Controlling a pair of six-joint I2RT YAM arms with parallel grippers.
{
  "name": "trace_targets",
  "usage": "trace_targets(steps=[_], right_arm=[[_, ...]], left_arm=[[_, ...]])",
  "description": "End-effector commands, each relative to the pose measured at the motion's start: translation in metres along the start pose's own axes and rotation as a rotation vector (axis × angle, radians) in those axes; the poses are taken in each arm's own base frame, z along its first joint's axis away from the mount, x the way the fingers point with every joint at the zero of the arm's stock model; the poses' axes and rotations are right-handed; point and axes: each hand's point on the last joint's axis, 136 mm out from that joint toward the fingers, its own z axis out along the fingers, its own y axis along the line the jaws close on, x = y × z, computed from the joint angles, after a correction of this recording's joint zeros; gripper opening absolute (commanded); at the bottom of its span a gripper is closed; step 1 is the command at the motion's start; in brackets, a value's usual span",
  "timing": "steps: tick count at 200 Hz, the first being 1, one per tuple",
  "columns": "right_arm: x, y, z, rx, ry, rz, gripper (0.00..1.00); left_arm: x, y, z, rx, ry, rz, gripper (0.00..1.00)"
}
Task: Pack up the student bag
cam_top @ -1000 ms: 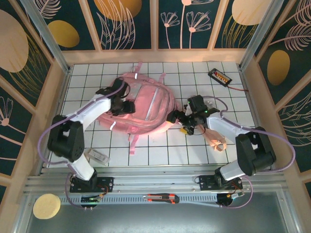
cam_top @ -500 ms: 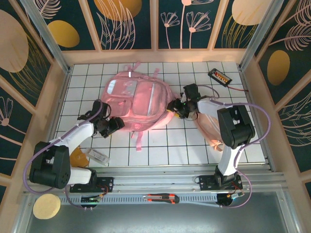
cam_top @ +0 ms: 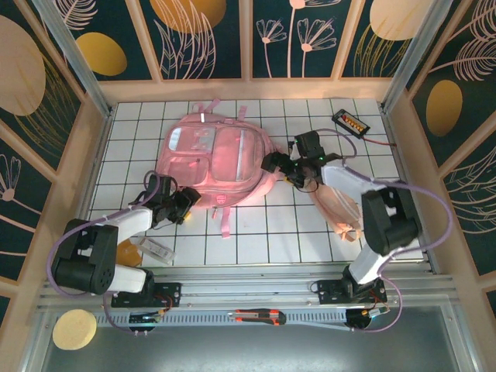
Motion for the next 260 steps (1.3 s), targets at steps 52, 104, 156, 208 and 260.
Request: trace_targets(steps=[52,104,156,208,260], right_arm=[[0.043,0.043,-0.020,0.065,-0.007,-0.183,0.91],[0.060,0.091,-0.012,-0.029,-0.011,-0.240,0.82],[0.058,0.128,0.010,-0.123,-0.036,-0.295,0.62],[0.059,0.132,0.034,-0.185,0.002,-0.295,0.67],[0.026,0.140,0.023,-0.361,-0.070,-0.231,0.74]], left_arm=[[-0.032,-0.084,0.005,0.286,-0.101,0.013,0.00],[-0.034,-0.162,-0.043,0.453,-0.127,-0.044,0.00],[-0.020,-0.206,-0.052,0.543,-0.066,-0.109,0.00],[-0.017,-0.238,-0.067,0.592,-0.035,-0.107,0.00],[-0.012,-0.244,-0.074,0.614,-0.016,-0.127,0.00]])
